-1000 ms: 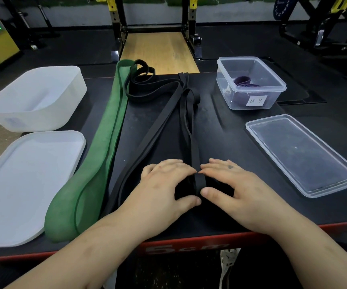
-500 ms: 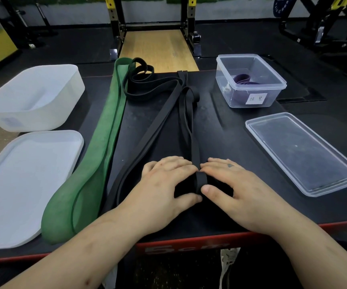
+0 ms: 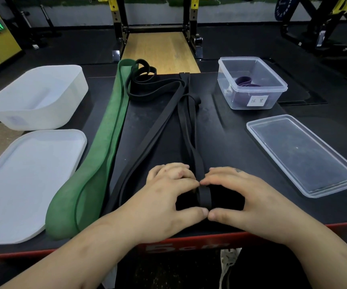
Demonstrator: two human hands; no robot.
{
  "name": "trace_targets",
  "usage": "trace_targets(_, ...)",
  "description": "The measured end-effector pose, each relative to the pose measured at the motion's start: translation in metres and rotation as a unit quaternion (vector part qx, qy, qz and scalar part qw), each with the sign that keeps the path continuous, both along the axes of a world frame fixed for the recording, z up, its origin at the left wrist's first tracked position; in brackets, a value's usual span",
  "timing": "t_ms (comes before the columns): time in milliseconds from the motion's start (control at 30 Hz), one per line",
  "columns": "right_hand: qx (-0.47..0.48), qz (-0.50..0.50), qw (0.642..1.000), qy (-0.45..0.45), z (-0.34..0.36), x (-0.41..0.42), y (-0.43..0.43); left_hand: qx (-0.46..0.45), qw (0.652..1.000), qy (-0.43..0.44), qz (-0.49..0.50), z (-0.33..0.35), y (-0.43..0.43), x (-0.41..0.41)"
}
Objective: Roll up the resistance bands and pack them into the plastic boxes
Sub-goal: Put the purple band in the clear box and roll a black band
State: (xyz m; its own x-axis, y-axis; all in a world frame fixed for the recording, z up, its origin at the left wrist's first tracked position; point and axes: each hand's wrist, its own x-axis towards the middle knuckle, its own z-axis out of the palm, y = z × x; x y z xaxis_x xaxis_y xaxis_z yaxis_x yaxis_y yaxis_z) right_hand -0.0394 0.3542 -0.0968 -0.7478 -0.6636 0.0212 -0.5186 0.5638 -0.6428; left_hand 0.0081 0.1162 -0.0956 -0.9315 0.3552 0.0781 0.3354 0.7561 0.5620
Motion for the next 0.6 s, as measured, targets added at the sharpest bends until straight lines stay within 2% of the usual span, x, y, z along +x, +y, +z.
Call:
trace_targets(167,0.013,-0.012,1.0,-0.009,-0.0022,-0.0034,-0.0041,-0.015,1.0,0.006,0.017,-0.0022,0.0006,-0.0006)
trace_targets(367,0.047,-0.029,0.998,-0.007,-0.0015,-0.0039,-0.0059,0.012,0.998,0.011,0.065,0.002,0.0002,0.0012)
trace_targets(600,0.03,-0.022,0.999,0.003,-0.0028,-0.004,-0.0088,0.004,0.998,0.02,0.067,0.0005,0.0056,0.0016)
